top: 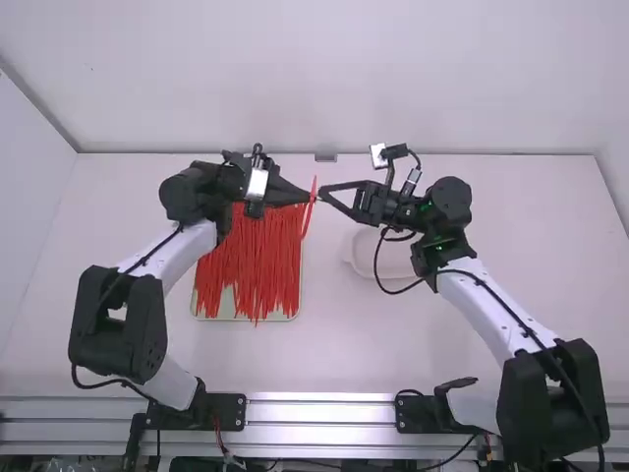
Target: Fasten the cable tie
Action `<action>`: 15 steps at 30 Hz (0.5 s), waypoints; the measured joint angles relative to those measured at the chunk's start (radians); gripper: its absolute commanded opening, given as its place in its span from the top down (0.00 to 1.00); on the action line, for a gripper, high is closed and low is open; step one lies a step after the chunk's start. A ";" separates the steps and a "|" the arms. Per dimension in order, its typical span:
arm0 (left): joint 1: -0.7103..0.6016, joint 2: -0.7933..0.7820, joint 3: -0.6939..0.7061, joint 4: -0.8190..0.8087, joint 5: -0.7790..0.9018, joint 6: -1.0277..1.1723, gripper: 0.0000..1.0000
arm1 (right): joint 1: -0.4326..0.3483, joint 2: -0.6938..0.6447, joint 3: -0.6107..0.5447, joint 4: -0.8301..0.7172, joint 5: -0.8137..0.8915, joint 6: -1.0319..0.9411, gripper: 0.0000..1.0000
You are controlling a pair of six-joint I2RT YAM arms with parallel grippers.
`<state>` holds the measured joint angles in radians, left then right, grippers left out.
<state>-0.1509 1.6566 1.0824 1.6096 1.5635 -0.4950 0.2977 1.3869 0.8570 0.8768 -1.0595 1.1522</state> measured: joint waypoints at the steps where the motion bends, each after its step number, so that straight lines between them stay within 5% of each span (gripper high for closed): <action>1: 0.000 0.000 -0.008 0.000 0.000 -0.003 0.99 | -0.005 0.000 0.000 0.003 0.000 0.008 0.58; 15: 0.000 0.000 -0.040 0.000 0.000 -0.003 0.99 | 0.035 0.000 0.000 0.134 -0.006 0.098 0.57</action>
<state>-0.1509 1.6569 1.0420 1.6100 1.5639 -0.4980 0.3332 1.3869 0.8570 1.0107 -1.0657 1.2503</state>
